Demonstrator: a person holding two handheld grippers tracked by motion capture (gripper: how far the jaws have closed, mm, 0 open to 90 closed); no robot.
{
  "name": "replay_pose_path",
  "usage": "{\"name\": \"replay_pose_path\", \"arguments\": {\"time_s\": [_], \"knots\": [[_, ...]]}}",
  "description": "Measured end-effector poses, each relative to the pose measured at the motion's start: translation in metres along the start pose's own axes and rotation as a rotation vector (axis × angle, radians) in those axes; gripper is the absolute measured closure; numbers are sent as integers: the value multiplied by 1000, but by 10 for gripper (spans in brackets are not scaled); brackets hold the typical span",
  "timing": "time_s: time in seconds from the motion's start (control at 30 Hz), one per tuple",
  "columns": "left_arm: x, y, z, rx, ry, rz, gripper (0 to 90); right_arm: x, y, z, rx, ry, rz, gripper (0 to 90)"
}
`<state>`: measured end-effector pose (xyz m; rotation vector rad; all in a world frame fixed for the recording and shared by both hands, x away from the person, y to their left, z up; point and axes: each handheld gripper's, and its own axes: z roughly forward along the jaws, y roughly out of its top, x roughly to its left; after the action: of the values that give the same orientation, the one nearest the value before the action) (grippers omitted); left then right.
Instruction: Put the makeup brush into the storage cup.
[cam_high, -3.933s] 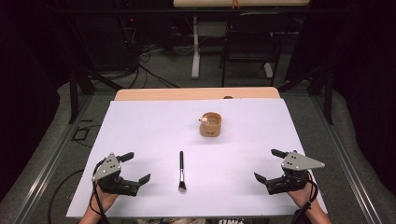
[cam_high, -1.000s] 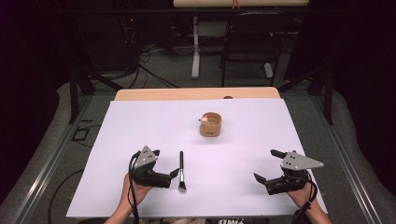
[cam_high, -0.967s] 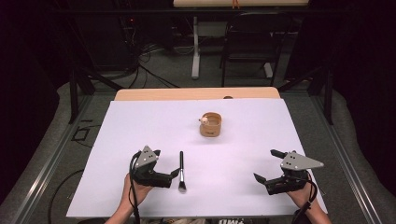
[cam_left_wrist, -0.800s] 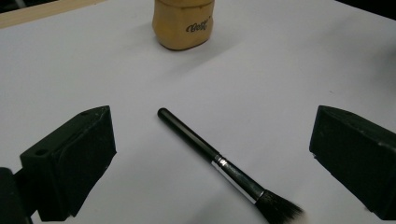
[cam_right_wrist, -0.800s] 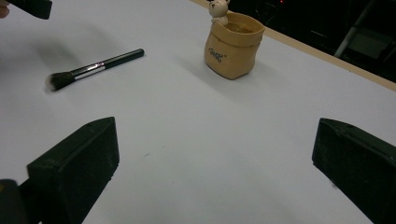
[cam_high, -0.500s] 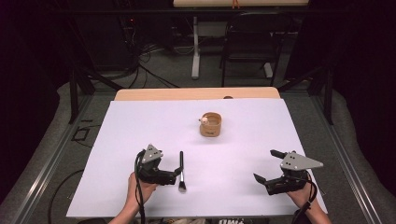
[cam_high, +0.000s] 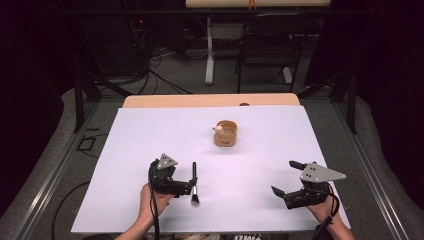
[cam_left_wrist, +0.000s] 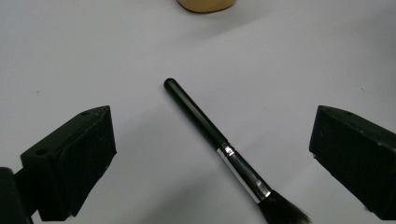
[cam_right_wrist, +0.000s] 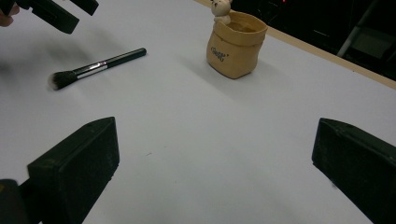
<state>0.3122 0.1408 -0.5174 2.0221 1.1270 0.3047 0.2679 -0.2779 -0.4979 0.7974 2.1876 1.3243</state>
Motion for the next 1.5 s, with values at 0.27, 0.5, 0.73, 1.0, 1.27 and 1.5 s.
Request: {"name": "replay_pose_path", "arguments": {"time_s": [0.27,0.5,0.73,1.0,1.27,1.5], "knots": [[-2,11,4,67,-13,-49,16,0,0,2,-3,2,-3,2],[-5,22,7,152,-13,-64,32,0,0,0,-3,6,-2,2],[-1,29,18,231,-18,-101,17,0,0,0,-8,7,-2,0],[-1,36,27,309,-10,-162,2,0,0,0,-1,10,-3,0],[5,38,37,380,2,-225,29,0,0,0,2,10,-3,0],[8,36,44,416,10,-271,157,0,0,1,1,13,-4,0]]}}
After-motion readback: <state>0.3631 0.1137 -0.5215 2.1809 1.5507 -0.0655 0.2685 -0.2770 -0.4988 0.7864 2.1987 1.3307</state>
